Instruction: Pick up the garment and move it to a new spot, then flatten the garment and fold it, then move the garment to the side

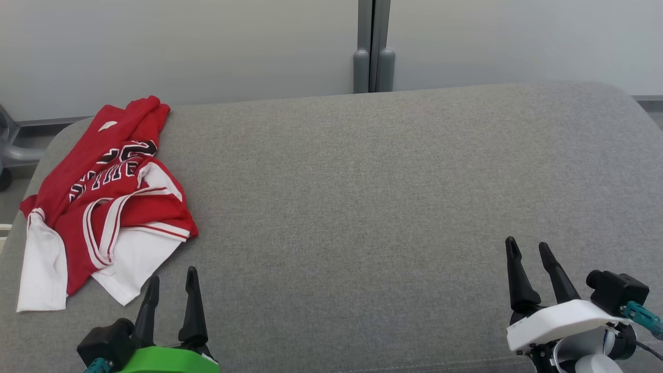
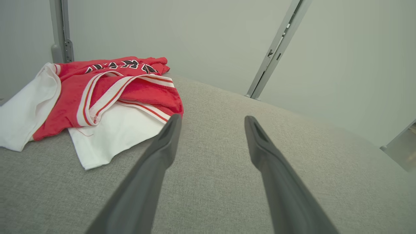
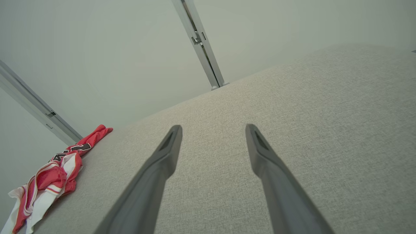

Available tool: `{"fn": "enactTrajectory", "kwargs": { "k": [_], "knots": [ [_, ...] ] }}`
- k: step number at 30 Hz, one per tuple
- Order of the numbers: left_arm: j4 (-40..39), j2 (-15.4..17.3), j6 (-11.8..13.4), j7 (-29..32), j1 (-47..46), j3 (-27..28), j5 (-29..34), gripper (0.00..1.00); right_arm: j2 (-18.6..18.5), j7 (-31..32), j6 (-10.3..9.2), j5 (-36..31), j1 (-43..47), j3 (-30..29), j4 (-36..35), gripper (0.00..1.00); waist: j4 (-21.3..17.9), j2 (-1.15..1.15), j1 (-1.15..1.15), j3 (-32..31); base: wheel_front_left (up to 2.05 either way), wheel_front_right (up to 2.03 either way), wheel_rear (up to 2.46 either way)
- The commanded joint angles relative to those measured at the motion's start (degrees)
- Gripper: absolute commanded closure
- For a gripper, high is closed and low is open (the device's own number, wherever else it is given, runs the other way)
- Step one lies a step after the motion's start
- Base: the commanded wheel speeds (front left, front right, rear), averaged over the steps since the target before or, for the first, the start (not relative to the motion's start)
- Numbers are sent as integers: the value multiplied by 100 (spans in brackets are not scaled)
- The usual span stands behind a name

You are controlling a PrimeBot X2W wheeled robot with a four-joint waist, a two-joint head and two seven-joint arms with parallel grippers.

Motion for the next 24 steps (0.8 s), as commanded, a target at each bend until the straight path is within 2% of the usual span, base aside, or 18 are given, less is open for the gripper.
{"fn": "enactTrajectory", "kwargs": {
  "k": [1, 24],
  "knots": [
    [9, 44, 33, -33, -26, 28, 161, 0, -36, -78, 2, -179, -79, 44, -15, 0, -4, 0, 0, -9, 0, 0, 0],
    [438, 68, 131, -189, -100, 135, 1207, 0, -51, -524, 3, -1449, -166, 351, 254, 0, 1, 0, 0, -79, 0, 0, 0]
  ]
}}
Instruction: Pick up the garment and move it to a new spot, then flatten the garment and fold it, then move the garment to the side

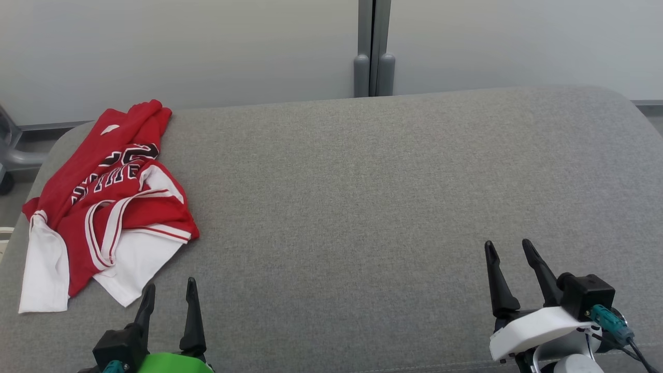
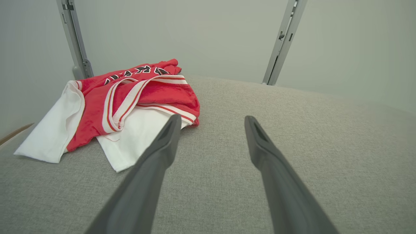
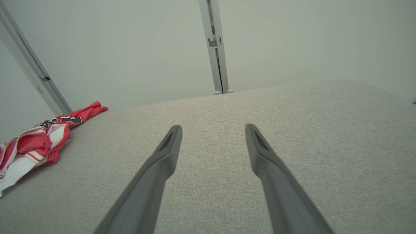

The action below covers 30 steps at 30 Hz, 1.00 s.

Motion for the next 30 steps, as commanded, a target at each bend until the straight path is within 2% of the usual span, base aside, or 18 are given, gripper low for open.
{"fn": "enactTrajectory", "kwargs": {
  "k": [1, 19, 30],
  "knots": [
    [-4, 43, 28, -44, -76, 29, 116, 0, -34, -64, 2, -153, -86, 34, 20, 0, 0, 0, 0, -1, 0, 0, 0],
    [141, 27, 71, -141, -48, 63, 588, 0, -42, -348, 1, -861, -137, 102, 160, 0, -11, 0, 0, -37, 0, 0, 0],
    [224, 35, 91, -132, -73, 27, 522, 0, -43, -382, 1, -876, -144, 57, 189, 0, -12, 0, 0, -30, 0, 0, 0]
  ]
}}
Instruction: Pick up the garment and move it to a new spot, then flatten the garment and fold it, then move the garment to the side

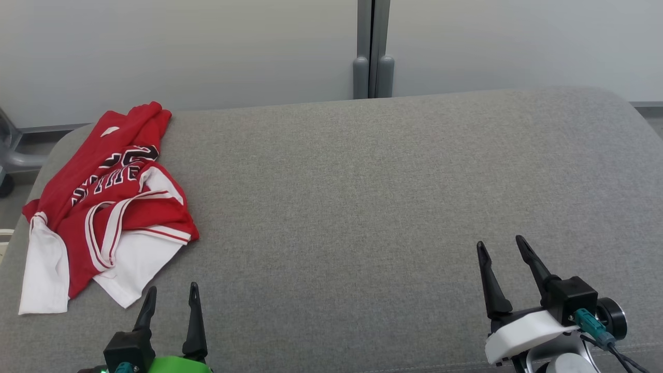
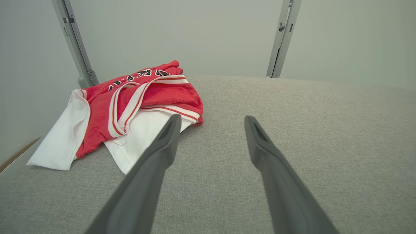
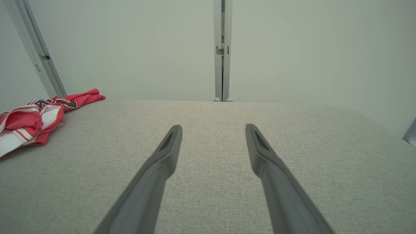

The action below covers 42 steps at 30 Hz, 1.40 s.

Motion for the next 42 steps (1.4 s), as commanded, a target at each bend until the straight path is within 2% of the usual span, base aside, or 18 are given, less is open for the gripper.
{"fn": "enactTrajectory", "kwargs": {
  "k": [1, 17, 23, 27, 34, 35, 42],
  "knots": [
    [21, 41, 26, -6, -48, -9, -27, 0, -27, -30, 0, 29, -54, -12, 13, 0, 0, 0, 0, 2, 0, 0, 0],
    [50, 91, 66, 3, -99, -77, -106, 0, -26, -30, 0, 75, -18, -25, -20, 0, 17, 0, 0, 26, 0, 0, 0],
    [41, 104, 114, 6, -181, -116, -80, 0, -25, -30, 0, 97, -18, -46, -61, 0, 168, 0, 0, 44, 0, 0, 0],
    [0, 115, 138, 5, -194, -146, -67, 0, -23, -30, 0, 109, 19, -52, -74, 0, 453, 0, 0, 58, 0, 0, 0],
    [-100, 196, 198, 3, -242, -93, -112, 0, -23, -30, 0, 145, -4, -65, -122, 0, 1201, 0, 0, 96, 0, 0, 0],
    [-100, 196, 198, 3, -242, -93, -112, 0, -23, -30, 0, 145, -4, -65, -122, 0, 1201, 0, 0, 96, 0, 0, 0],
    [-157, 241, 216, 14, -263, -106, -136, 0, -24, -30, 0, 181, -9, -113, -142, 0, 1997, 0, 0, 130, 0, 0, 0]
  ]
}}
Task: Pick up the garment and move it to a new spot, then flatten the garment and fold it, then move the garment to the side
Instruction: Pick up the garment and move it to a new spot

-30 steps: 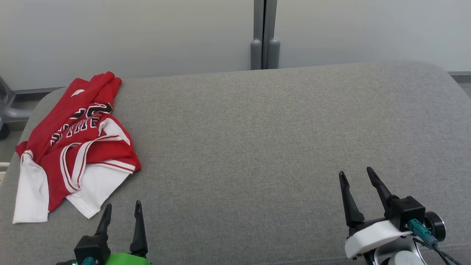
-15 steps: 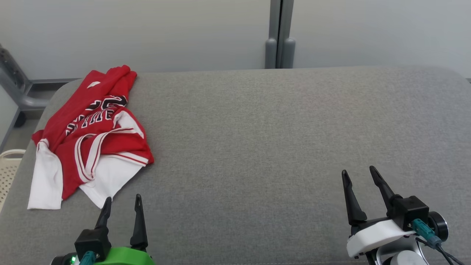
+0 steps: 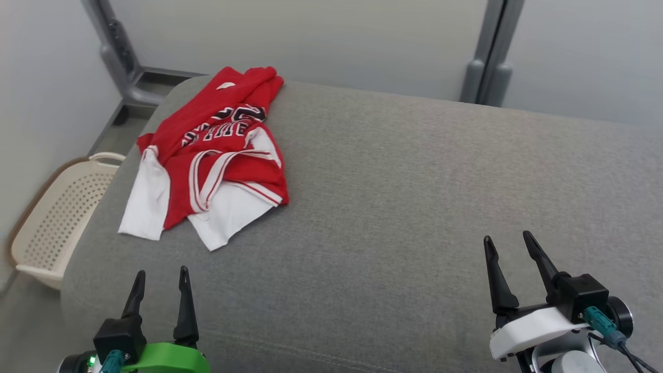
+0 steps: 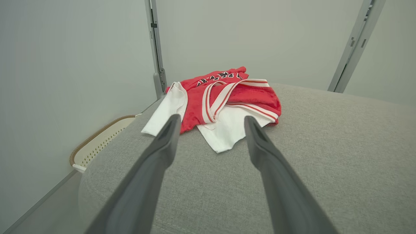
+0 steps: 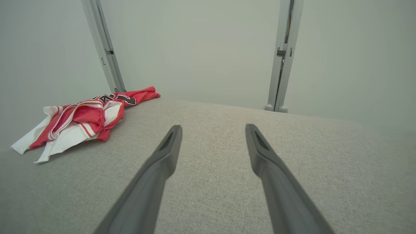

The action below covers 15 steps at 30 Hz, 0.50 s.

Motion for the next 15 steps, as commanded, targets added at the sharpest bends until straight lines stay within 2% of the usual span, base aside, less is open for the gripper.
{"fn": "enactTrajectory", "kwargs": {
  "k": [1, 8, 15],
  "knots": [
    [-20, 41, 32, -7, -77, 18, -20, 0, -20, -30, 0, 3, -26, 6, -24, 0, 623, 0, 0, 40, 0, 0, 0],
    [-52, 77, 78, 4, 20, 48, -99, 0, -23, -30, 0, 64, -67, 74, 15, 0, 1126, 0, 0, 30, 0, 0, 0],
    [-85, 83, 103, 15, 61, 28, -158, 0, -23, -30, 0, 77, -67, 149, 46, 0, 1168, 0, 0, 5, 0, 0, 0]
  ]
}}
